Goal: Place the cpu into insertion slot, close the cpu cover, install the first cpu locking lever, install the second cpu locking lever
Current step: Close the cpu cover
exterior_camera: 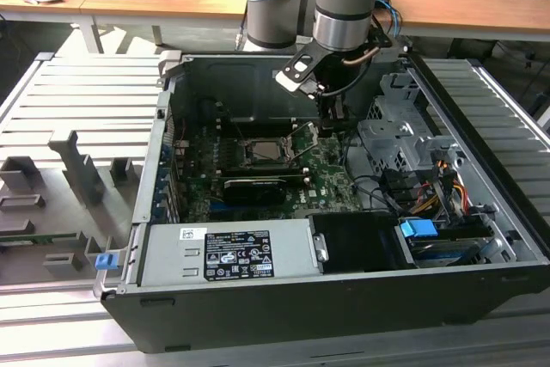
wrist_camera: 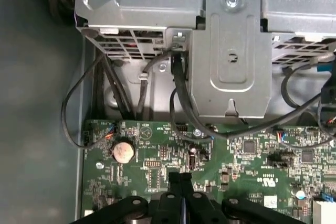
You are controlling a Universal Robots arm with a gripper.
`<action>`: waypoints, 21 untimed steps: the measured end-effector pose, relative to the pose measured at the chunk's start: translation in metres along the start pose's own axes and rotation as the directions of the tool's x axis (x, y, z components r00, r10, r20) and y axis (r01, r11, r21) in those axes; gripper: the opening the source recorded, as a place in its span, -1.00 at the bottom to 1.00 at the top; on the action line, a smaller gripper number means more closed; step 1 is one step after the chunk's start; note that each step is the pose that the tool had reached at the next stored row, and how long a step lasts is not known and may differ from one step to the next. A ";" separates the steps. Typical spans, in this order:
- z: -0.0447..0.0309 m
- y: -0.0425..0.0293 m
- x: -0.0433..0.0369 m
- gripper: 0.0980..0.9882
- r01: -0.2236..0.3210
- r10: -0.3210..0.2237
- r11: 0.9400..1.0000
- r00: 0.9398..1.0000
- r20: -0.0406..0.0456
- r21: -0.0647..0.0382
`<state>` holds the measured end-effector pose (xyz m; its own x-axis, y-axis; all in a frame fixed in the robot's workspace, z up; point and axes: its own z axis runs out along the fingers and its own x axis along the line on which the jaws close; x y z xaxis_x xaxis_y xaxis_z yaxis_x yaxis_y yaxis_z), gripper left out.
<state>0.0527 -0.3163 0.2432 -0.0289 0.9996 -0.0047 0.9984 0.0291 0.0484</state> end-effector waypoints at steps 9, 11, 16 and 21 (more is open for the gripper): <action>-0.0033 -0.0278 0.0008 -0.98 0.000 0.000 1.000 1.000 -0.001 0.015; -0.0037 -0.0362 0.0010 -0.98 0.000 0.000 1.000 1.000 -0.001 0.015; -0.0029 -0.0579 0.0018 -0.98 0.000 0.000 1.000 1.000 -0.001 0.012; 0.0075 -0.0713 0.0026 -0.98 0.002 -0.002 1.000 1.000 0.000 0.011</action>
<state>-0.0182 -0.3158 0.2322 -0.0310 0.9995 -0.0043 0.9988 0.0311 0.0378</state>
